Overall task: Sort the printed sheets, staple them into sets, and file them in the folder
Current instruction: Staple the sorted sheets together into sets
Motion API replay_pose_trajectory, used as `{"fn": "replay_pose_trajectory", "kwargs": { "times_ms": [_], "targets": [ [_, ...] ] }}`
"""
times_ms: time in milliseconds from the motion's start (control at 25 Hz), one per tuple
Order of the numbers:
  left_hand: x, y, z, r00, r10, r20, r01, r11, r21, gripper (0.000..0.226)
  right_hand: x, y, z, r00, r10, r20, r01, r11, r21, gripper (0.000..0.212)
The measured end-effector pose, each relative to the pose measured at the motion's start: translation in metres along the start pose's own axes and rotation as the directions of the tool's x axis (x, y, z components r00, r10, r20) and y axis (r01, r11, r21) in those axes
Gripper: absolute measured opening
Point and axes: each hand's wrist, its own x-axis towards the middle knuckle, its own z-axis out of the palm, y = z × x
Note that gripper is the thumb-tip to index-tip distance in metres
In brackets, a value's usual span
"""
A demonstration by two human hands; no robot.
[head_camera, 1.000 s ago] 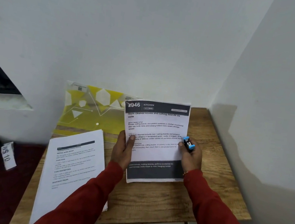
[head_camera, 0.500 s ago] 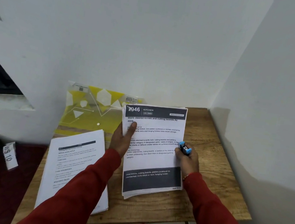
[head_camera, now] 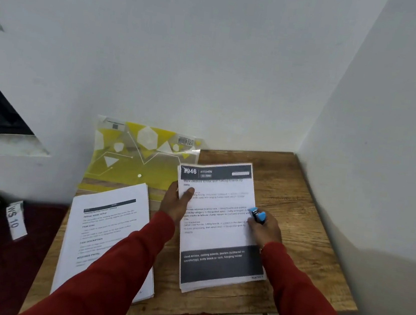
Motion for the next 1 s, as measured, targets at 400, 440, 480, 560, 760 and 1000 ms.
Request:
{"fn": "replay_pose_trajectory", "kwargs": {
  "times_ms": [400,440,480,560,760,1000],
  "targets": [
    [0.014,-0.056,-0.007,0.996,-0.049,-0.069,0.081,0.793,0.603,0.057,0.011,-0.015,0.004,0.997,-0.048,0.061,0.072,0.866,-0.495,0.027],
    [0.013,-0.056,-0.006,0.996,-0.045,-0.080,0.085,0.773,0.629,0.054,0.014,-0.016,0.006,0.998,-0.038,0.058,0.061,0.880,-0.471,0.026],
    [0.011,-0.055,-0.007,0.996,-0.033,-0.083,0.079,0.764,0.641,0.048,0.016,-0.017,0.008,0.998,-0.029,0.059,0.053,0.885,-0.462,0.026],
    [0.009,-0.056,-0.007,0.997,-0.007,-0.082,0.060,0.748,0.661,0.035,0.016,-0.019,0.012,0.998,-0.018,0.059,0.045,0.868,-0.495,0.025],
    [0.002,-0.059,-0.006,0.995,0.037,-0.088,0.037,0.701,0.713,0.034,0.012,-0.016,0.016,0.998,-0.051,0.026,0.056,0.820,-0.569,0.021],
    [0.002,-0.059,-0.009,0.996,0.037,-0.080,0.031,0.709,0.705,0.036,0.012,-0.016,0.013,0.996,-0.055,0.063,0.082,0.793,-0.603,0.023]
  ]
}}
